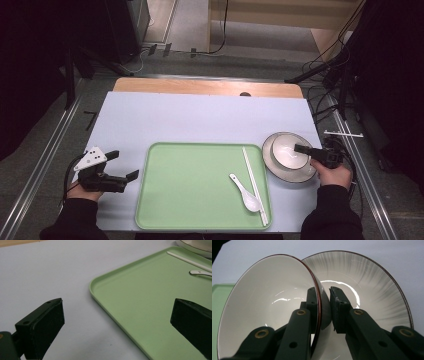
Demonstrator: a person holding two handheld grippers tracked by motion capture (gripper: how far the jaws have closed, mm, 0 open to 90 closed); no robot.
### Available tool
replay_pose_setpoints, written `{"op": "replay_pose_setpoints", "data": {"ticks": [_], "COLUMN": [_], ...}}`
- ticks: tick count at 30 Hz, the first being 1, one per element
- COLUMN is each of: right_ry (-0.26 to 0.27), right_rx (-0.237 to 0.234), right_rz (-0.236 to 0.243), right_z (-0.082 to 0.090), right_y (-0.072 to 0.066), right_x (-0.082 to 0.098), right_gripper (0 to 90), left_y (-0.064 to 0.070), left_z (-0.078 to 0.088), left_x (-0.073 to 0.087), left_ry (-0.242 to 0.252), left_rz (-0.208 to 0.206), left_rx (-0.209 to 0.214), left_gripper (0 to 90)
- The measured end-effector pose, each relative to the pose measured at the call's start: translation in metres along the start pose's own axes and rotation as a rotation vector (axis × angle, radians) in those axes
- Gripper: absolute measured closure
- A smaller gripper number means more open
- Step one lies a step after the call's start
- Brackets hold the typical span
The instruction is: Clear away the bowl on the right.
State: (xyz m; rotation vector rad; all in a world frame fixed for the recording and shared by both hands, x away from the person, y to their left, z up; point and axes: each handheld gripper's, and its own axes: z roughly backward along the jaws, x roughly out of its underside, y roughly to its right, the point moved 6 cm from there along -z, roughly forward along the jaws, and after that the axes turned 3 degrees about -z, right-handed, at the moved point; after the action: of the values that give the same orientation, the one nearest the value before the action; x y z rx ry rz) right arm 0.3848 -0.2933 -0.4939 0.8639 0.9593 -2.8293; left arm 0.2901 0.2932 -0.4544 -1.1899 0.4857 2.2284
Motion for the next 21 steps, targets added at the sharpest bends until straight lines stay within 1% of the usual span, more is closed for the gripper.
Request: {"op": "replay_pose_setpoints", "data": {"ticks": [3,13,18,21], "right_ry": [0.012,0.007,0.003,0.001], "right_rx": [-0.008,-0.007,-0.024,-0.039], "right_rz": [0.002,0.001,0.022,0.032], "right_z": [0.003,0.009,0.01,0.011], "right_y": [-0.002,-0.012,-0.02,-0.027], "right_x": [-0.001,-0.003,-0.002,-0.002], "right_gripper": [79.6,79.6,79.6,79.6], "left_y": [0.0,-0.001,-0.001,-0.001], "left_z": [0.0,0.0,0.0,0.0], "left_x": [0.0,0.0,0.0,0.0], "left_ry": [0.0,0.002,0.003,0.003], "left_rz": [-0.001,-0.001,-0.001,-0.001], "left_rx": [0.0,-0.002,-0.001,-0.001], "left_gripper": [0.0,0.0,0.0,0.0]}}
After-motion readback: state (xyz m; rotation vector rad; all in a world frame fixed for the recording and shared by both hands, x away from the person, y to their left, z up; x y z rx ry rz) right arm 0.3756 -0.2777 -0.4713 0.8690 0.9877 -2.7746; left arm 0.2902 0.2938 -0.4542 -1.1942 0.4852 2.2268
